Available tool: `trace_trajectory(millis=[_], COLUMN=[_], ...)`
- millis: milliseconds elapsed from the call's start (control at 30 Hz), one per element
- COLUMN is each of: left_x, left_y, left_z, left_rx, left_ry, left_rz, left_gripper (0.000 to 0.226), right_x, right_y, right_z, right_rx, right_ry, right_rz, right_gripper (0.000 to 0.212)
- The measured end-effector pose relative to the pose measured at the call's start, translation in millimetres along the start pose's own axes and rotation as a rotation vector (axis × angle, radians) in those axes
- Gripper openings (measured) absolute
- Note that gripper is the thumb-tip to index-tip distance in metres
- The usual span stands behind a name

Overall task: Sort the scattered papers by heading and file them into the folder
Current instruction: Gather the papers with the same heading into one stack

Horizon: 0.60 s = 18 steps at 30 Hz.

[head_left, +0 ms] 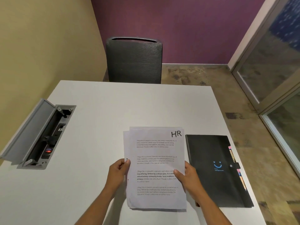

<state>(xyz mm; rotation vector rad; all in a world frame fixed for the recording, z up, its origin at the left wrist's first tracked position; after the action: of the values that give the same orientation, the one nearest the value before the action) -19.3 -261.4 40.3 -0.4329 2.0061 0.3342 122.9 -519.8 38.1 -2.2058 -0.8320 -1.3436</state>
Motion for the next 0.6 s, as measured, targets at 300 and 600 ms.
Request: trace_trajectory(millis=[300, 600], left_x=[-18.3, -33.2], left_y=[-14.6, -27.7], left_z=[-13.6, -28.2], left_rx=[-0.004, 0.195], left_ry=[-0.045, -0.057], left_rz=[-0.044, -0.015], left_gripper=[0.030, 0.053], right_x=[-7.2, 6.8], right_y=[3.1, 0.2], right_z=[-18.2, -28.3], right_rx=[-0.032, -0.010], right_ry=[0.032, 0.044], right_rz=[0.103, 0.061], right_gripper=[0.030, 0.027])
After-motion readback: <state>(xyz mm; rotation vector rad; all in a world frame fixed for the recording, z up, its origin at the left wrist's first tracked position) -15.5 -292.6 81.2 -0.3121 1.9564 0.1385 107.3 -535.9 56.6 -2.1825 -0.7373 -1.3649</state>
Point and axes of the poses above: each hand's wrist, its own z-axis towards the middle knuckle, its own y-axis out of the back of the hand, x = y × z, the point moved 5 cm from there along z, towards the middle knuckle, and after that the axes turned 12 degrees about x, right-handed, at the moved point
